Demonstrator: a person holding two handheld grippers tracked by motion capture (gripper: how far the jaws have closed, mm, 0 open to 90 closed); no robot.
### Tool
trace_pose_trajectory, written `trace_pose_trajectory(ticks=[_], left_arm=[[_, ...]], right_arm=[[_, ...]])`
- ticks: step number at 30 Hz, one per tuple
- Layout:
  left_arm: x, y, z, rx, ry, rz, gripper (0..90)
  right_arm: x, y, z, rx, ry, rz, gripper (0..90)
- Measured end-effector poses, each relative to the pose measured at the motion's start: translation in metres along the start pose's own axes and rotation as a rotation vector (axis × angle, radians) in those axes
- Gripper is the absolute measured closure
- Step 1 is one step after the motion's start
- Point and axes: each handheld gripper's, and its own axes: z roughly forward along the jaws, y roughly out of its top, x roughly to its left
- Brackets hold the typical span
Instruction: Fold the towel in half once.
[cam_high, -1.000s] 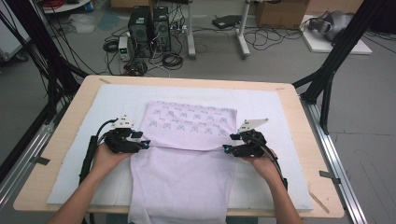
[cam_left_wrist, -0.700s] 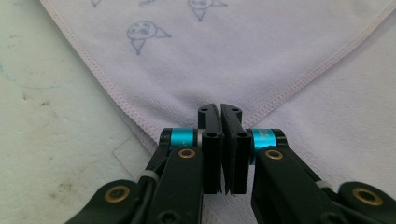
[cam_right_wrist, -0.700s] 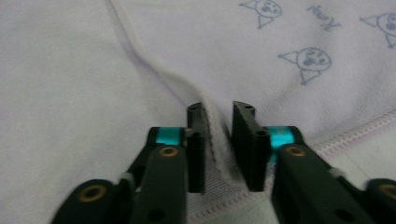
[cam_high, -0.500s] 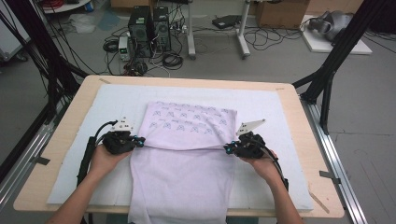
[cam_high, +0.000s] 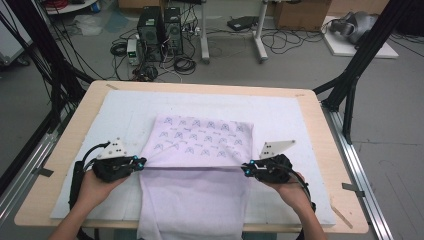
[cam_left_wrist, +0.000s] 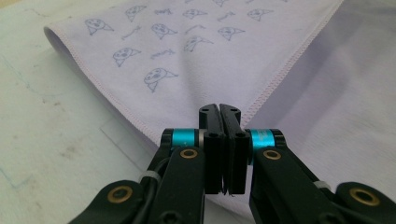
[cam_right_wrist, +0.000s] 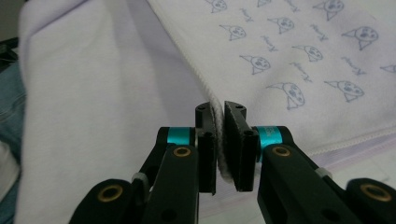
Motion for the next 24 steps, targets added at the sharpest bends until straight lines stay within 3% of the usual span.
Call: trace_pose_trajectory(ticks=[6, 9, 11, 12, 13, 14, 17, 21, 24], left_arm=[[-0.029, -0.015, -0.025, -0.012, -0.025, 0.008, 87.8], [-0.041, -0.022, -0.036, 0.01, -0.044, 0.027, 87.9], [-0.047, -0.024, -0.041, 0.016, -0.066, 0.026, 87.6], [-0.048, -0.024, -0.043, 0.017, -0.083, 0.022, 86.1], [-0.047, -0.023, -0.045, 0.018, -0.08, 0.024, 81.8], [-0.046, -0.02, -0.045, 0.016, -0.077, 0.025, 74.4], [-0.033, -0.009, -0.038, 0.007, -0.033, 0.01, 59.1], [-0.005, 0.011, -0.013, -0.006, 0.008, -0.014, 54.6], [0.016, 0.026, 0.011, -0.016, 0.063, -0.058, 49.7]], right_arm=[[0.027, -0.011, -0.015, -0.048, 0.054, -0.008, 84.0], [0.043, -0.015, -0.022, -0.064, 0.098, -0.01, 84.2], [0.051, -0.018, -0.026, -0.08, 0.144, -0.011, 77.0], [0.053, -0.019, -0.027, -0.098, 0.186, 0.001, 64.4], [0.053, -0.019, -0.028, -0.116, 0.214, 0.019, 60.1], [0.05, -0.02, -0.028, -0.115, 0.212, 0.026, 56.7], [0.032, -0.017, -0.026, -0.108, 0.146, 0.067, 51.2], [0.0, 0.0, -0.01, -0.071, 0.027, 0.102, 44.5], [-0.027, 0.012, 0.006, -0.031, -0.089, 0.079, 43.3]])
